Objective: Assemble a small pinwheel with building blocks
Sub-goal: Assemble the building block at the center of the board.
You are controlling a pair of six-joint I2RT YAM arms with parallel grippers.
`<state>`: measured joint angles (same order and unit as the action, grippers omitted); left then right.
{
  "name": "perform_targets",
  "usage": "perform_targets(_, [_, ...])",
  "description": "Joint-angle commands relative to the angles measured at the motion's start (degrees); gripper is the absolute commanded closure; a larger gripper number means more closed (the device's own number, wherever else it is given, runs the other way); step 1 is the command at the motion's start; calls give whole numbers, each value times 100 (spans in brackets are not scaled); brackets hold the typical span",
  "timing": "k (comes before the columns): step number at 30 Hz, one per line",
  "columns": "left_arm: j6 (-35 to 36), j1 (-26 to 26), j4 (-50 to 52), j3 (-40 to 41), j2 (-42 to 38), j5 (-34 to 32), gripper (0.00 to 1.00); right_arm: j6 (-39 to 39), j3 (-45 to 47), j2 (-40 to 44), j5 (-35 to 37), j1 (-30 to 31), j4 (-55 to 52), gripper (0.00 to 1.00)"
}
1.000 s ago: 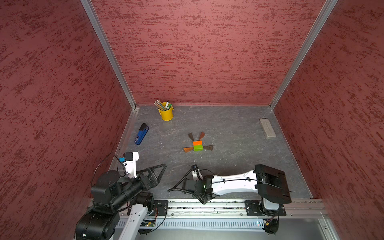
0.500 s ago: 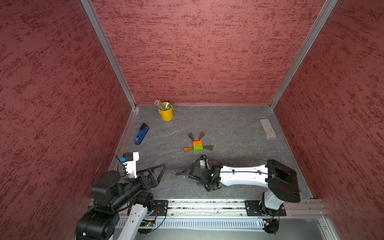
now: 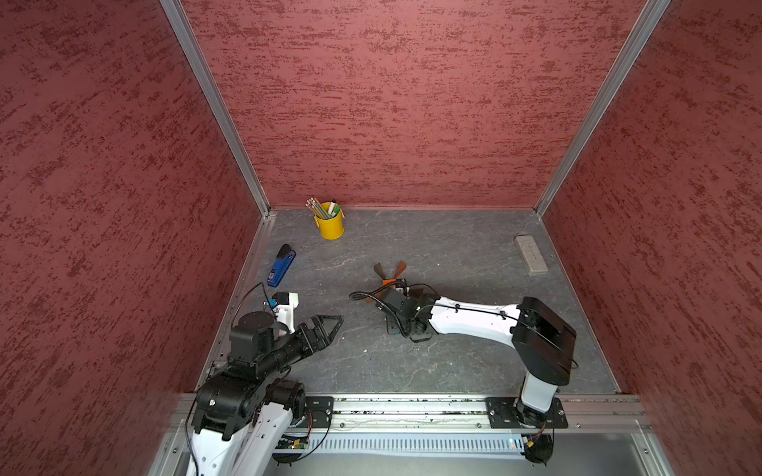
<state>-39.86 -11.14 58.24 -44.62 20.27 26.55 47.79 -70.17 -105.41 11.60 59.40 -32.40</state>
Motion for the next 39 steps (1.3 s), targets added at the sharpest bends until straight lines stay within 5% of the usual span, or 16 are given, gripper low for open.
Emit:
perform_targets(1, [-219, 89, -531, 97, 105, 256, 0, -281, -272, -202, -11, -74, -167, 83])
perform_targets(11, [-557, 570, -527, 443, 51, 806, 0, -411, -364, -440, 245, -204, -315, 81])
perform_targets(39, [-337, 597, -355, 186, 105, 605, 0, -449, -902, -1100, 220, -460, -398, 81])
